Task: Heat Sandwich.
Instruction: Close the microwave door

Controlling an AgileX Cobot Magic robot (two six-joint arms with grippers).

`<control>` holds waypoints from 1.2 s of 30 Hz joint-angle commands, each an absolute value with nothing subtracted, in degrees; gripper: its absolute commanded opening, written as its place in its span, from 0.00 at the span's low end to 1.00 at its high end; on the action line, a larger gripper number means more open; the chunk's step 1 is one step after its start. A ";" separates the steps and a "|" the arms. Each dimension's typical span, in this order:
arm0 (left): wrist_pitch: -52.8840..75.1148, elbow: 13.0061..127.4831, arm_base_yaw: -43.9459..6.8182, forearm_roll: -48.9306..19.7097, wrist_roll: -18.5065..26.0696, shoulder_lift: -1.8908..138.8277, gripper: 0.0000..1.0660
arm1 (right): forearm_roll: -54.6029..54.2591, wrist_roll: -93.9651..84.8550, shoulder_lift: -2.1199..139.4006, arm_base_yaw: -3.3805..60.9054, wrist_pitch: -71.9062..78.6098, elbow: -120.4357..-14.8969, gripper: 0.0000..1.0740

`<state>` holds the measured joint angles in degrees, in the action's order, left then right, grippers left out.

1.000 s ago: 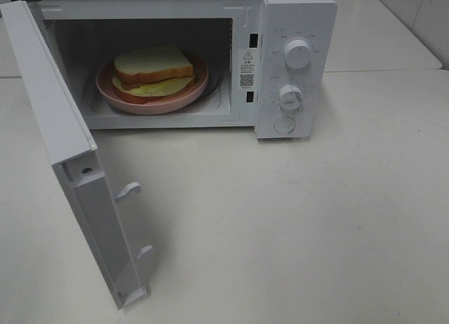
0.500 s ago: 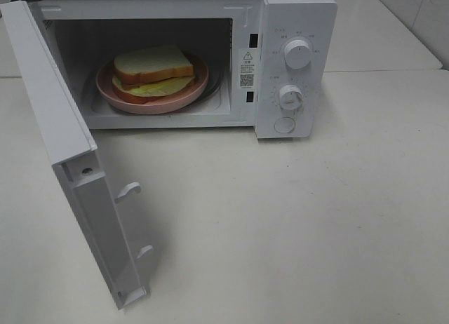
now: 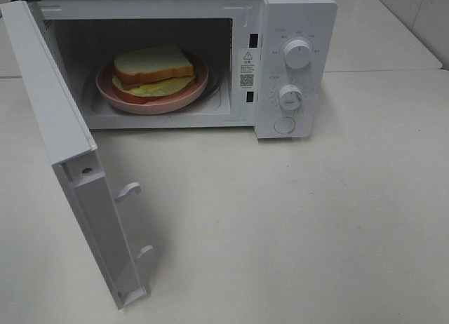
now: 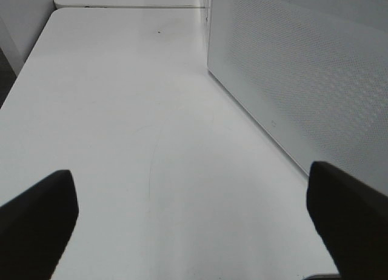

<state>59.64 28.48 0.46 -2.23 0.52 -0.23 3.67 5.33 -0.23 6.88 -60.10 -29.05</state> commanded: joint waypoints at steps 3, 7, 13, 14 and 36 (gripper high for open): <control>59.30 28.36 0.52 -2.46 0.57 -1.55 0.91 | 3.50 4.81 -1.83 6.59 -59.42 -28.99 0.71; 59.30 28.36 0.52 -2.46 0.57 -1.55 0.91 | 3.50 4.81 -1.83 6.59 -59.42 -28.99 0.71; 59.30 28.36 0.52 -2.46 0.57 -1.55 0.91 | 3.50 4.81 -1.83 6.59 -59.42 -28.99 0.71; 59.30 28.36 0.52 -2.46 0.57 -1.55 0.91 | 3.50 4.81 -1.83 6.59 -59.42 -28.99 0.71; 55.81 31.40 0.52 -1.26 0.52 3.04 0.90 | 3.50 4.81 -1.83 6.59 -59.42 -28.99 0.71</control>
